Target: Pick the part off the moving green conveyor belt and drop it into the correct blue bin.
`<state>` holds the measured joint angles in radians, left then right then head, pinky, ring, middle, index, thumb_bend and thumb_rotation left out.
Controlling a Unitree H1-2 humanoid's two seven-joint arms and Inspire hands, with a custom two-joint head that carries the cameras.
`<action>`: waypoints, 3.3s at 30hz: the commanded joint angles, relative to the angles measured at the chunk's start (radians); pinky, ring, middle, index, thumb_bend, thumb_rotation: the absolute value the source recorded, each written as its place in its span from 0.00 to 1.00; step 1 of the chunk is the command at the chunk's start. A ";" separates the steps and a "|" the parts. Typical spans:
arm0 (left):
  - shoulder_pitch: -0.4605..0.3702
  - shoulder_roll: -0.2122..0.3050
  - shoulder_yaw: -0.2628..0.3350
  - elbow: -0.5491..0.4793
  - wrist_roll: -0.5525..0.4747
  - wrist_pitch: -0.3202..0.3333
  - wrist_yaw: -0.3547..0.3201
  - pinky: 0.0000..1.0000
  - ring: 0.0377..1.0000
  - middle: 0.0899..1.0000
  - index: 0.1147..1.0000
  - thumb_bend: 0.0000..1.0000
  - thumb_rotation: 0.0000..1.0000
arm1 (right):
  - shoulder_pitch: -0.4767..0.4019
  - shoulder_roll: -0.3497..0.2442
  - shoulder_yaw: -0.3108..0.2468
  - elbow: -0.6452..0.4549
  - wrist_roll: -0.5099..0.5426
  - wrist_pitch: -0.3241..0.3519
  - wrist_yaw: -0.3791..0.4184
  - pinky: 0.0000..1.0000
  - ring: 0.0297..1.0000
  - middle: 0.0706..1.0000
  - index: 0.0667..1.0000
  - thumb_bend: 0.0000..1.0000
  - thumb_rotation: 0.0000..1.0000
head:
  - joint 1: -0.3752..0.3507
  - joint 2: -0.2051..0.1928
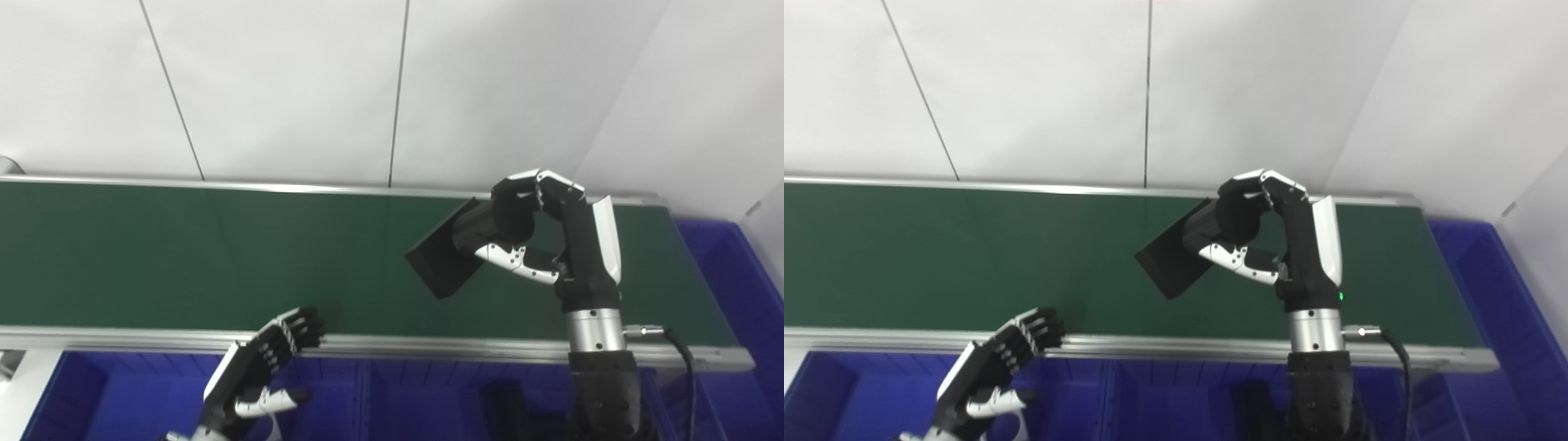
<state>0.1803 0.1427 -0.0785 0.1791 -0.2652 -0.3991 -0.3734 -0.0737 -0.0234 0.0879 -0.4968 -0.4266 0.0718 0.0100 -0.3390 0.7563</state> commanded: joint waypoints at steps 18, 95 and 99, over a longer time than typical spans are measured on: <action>0.004 0.059 0.047 -0.113 -0.056 0.069 -0.029 0.73 0.74 0.75 0.76 0.91 0.41 | 0.352 0.046 -0.055 -0.005 -0.033 -0.082 -0.108 0.40 0.42 0.48 0.45 0.52 0.00 | -0.096 0.091; 0.075 -0.017 0.021 -0.214 0.042 0.097 0.005 0.76 0.77 0.77 0.77 0.89 0.36 | 0.328 0.010 0.211 0.038 0.093 -0.057 0.026 0.77 0.83 0.85 0.89 0.73 0.72 | 0.186 0.027; 0.087 -0.028 0.009 -0.210 0.069 0.074 0.019 0.77 0.77 0.77 0.77 0.88 0.36 | 0.305 -0.002 0.253 0.075 0.096 -0.039 0.068 0.79 0.87 0.90 0.92 0.78 0.72 | 0.222 0.015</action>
<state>0.2679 0.1216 -0.0696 -0.0161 -0.2033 -0.2761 -0.3635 0.2445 -0.0235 0.3288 -0.4142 -0.3377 0.0627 0.0636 -0.1198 0.7701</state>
